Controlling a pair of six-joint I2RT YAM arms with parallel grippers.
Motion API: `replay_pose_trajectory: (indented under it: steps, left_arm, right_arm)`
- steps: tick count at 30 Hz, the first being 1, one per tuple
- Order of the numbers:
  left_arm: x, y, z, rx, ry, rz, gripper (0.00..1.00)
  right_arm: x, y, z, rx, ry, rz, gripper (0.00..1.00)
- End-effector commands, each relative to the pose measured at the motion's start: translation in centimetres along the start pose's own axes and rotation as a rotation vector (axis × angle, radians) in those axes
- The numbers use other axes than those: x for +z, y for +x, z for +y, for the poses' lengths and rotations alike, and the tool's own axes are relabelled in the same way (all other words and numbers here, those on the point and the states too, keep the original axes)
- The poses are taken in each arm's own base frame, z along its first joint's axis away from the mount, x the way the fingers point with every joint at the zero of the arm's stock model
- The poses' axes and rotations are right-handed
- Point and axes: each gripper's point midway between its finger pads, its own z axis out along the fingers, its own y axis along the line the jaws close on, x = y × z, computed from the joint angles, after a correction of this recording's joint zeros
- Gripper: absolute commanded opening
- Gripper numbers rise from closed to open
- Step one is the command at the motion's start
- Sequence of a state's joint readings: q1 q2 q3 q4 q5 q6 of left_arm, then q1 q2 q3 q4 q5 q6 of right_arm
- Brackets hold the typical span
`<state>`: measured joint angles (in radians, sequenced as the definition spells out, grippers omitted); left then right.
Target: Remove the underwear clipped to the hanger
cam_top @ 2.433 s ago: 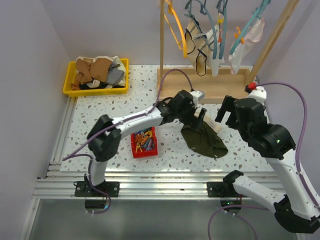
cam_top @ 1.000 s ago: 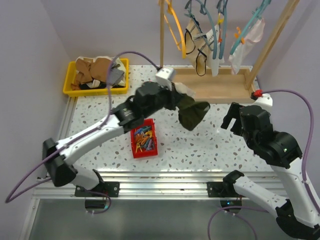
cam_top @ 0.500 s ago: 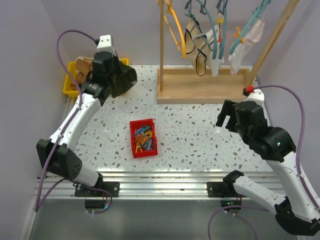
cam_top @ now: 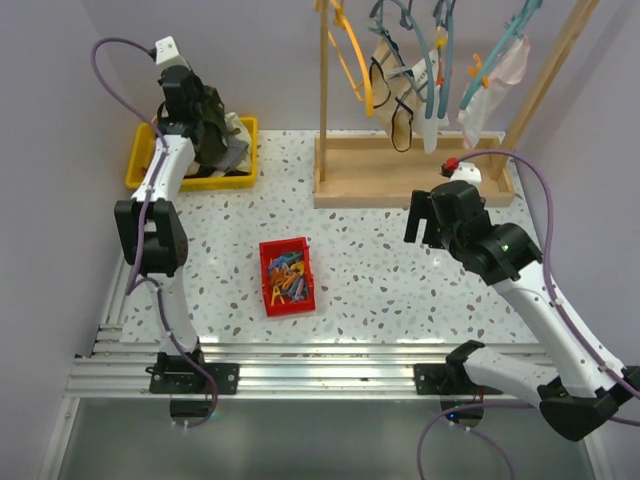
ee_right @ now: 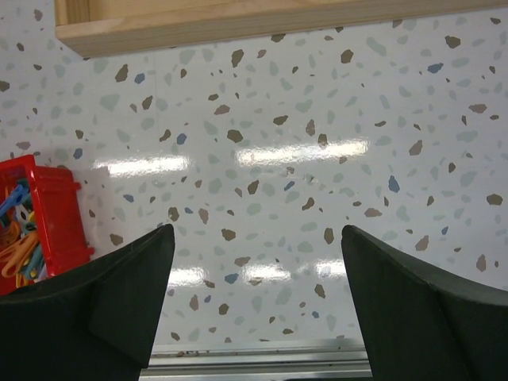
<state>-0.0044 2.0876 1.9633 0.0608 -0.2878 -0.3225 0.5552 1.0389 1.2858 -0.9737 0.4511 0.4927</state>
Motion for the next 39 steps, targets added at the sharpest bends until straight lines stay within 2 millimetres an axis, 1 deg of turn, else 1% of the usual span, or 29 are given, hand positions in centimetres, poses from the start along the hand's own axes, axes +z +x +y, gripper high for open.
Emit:
replay_pose_trajectory:
  steps: [1,2,4,5,6,7,8,9,12,13,15,17,18,20,21,23,24,25,26,27,28,29,31,32,34,35,37,38,39]
  left_arm:
    - [3.4,1.0,-0.9,-0.04,0.018,-0.028,0.0]
    - [3.9,2.4,-0.7,-0.033,0.011,0.005,0.0]
    - [4.4,6.7,-0.2,-0.03,0.007,0.099,0.0]
    - [4.4,8.0,0.1,-0.038,-0.002,0.124,0.01]
    - [3.8,11.8,1.2,-0.028,-0.026,0.214,0.03]
    - [3.9,12.6,2.9,-0.06,-0.049,0.238,0.05]
    - [3.7,13.9,3.4,-0.076,-0.058,0.272,0.05]
    - [3.2,16.1,4.5,-0.108,-0.083,0.338,0.04]
    - [2.7,18.8,6.2,-0.161,-0.096,0.441,0.04]
    - [2.6,19.2,6.5,-0.173,-0.09,0.462,0.09]
    - [2.8,18.0,6.7,-0.199,-0.062,0.466,0.15]
    - [3.0,16.2,6.4,-0.209,-0.018,0.434,0.25]
    - [3.3,13.3,6.4,-0.216,0.003,0.368,0.34]
    - [3.3,10.3,5.4,-0.247,0.083,0.322,0.45]
    - [3.3,7.7,5.2,-0.271,0.113,0.274,0.6]
    - [3.0,4.9,4.2,-0.289,0.17,0.239,0.75]
    - [2.6,3.3,3.9,-0.301,0.189,0.219,0.94]
    - [2.2,2.4,3.6,-0.311,0.203,0.209,1.0]
    - [1.6,2.4,3.3,-0.321,0.221,0.229,1.0]
    - [0.7,0.9,2.7,-0.34,0.237,0.221,1.0]
    - [0.0,0.5,2.3,-0.349,0.253,0.23,1.0]
    - [-1.4,-0.3,1.5,-0.359,0.3,0.244,1.0]
    - [-3.2,-0.8,0.5,-0.397,0.348,0.273,1.0]
    - [-5.2,-1.4,-0.6,-0.414,0.405,0.296,1.0]
    - [-7.5,-2.0,-1.5,-0.422,0.455,0.311,1.0]
    - [-9.9,-2.7,-2.2,-0.422,0.498,0.311,1.0]
    - [-12.5,-3.6,-2.8,-0.416,0.546,0.292,1.0]
    - [-15.2,-4.2,-3.4,-0.411,0.595,0.283,1.0]
    - [-16.5,-4.3,-3.6,-0.415,0.615,0.284,1.0]
  right_arm:
    - [1.0,-0.7,0.8,-0.024,-0.013,-0.021,0.9]
    - [1.3,-0.6,0.9,-0.024,-0.013,-0.018,0.9]
    - [2.0,-0.4,1.5,-0.022,-0.023,-0.003,0.9]
    - [2.3,-0.4,1.8,-0.02,-0.027,0.0,0.9]
    - [2.6,-0.2,2.0,-0.015,-0.026,0.008,0.9]
    - [3.0,0.0,2.3,-0.009,-0.028,0.019,0.9]
    - [3.1,0.0,2.4,-0.002,-0.029,0.022,0.9]
    - [3.2,-0.2,2.7,0.013,-0.038,0.019,0.9]
    - [3.4,-0.3,3.2,0.038,-0.05,0.016,0.91]
    - [3.4,-0.5,3.3,0.046,-0.051,0.01,0.91]
    - [3.3,-1.1,3.5,0.061,-0.057,-0.008,0.92]
    - [3.3,-1.5,3.6,0.075,-0.06,-0.022,0.93]
    - [3.2,-1.6,3.7,0.081,-0.061,-0.025,0.93]
    - [3.0,-1.8,3.8,0.097,-0.064,-0.023,0.94]
    - [2.7,-2.0,3.7,0.105,-0.067,-0.027,0.95]
    - [2.4,-2.3,3.7,0.12,-0.07,-0.039,0.96]
    - [2.0,-2.6,3.5,0.128,-0.071,-0.051,0.97]
    - [1.8,-2.7,3.4,0.131,-0.069,-0.055,0.98]
    - [1.5,-2.8,3.2,0.129,-0.067,-0.056,0.98]
    - [0.9,-3.3,3.0,0.133,-0.068,-0.074,0.98]
    - [0.5,-3.3,2.7,0.129,-0.063,-0.073,0.98]
    - [0.0,-3.6,2.5,0.129,-0.065,-0.085,0.98]
    - [-1.5,-4.1,1.6,0.13,-0.069,-0.117,0.98]
    - [-2.1,-4.3,1.4,0.13,-0.079,-0.13,0.98]
    - [-3.9,-4.8,1.0,0.118,-0.122,-0.168,0.98]
    - [-4.8,-5.3,1.1,0.112,-0.147,-0.186,0.98]
    - [-5.9,-5.6,1.2,0.056,-0.185,-0.191,0.98]
    - [-7.0,-6.9,1.3,0.047,-0.202,-0.22,0.98]
    - [-7.4,-7.6,1.6,0.026,-0.217,-0.228,0.98]
